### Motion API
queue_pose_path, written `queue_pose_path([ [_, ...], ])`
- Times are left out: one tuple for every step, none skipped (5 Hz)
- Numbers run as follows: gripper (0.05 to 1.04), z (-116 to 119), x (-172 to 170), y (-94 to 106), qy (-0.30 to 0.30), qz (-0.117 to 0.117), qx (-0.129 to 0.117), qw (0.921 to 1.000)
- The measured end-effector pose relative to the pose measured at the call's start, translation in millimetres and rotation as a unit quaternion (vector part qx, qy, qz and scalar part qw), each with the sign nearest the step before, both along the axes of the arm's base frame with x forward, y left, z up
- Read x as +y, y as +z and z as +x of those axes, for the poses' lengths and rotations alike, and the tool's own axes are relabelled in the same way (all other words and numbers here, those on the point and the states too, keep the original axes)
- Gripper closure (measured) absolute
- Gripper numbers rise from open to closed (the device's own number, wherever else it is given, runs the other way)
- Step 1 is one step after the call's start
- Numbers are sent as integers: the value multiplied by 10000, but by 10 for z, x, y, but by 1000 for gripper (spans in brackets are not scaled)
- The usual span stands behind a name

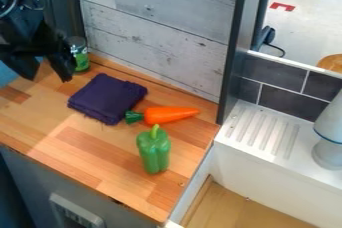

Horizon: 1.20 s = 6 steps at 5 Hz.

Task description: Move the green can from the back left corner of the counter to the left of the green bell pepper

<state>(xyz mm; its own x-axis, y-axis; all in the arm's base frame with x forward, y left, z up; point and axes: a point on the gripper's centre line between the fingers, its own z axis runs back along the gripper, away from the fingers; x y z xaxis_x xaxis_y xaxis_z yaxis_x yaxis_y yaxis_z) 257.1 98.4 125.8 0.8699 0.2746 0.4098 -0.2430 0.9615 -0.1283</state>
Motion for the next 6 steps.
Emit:
queue_pose_path([
  [85,-12,12,-62,69,0,87,9999],
  [85,238,245,-131,926,880,-333,9912],
  [85,428,378,-256,1801,1445,-643,9708],
  [84,702,423,-469,1698,1498,-902,9698],
  [85,949,543,-616,1786,1533,-1286,9634],
  [84,1148,792,-743,1969,1479,-1483,9578],
])
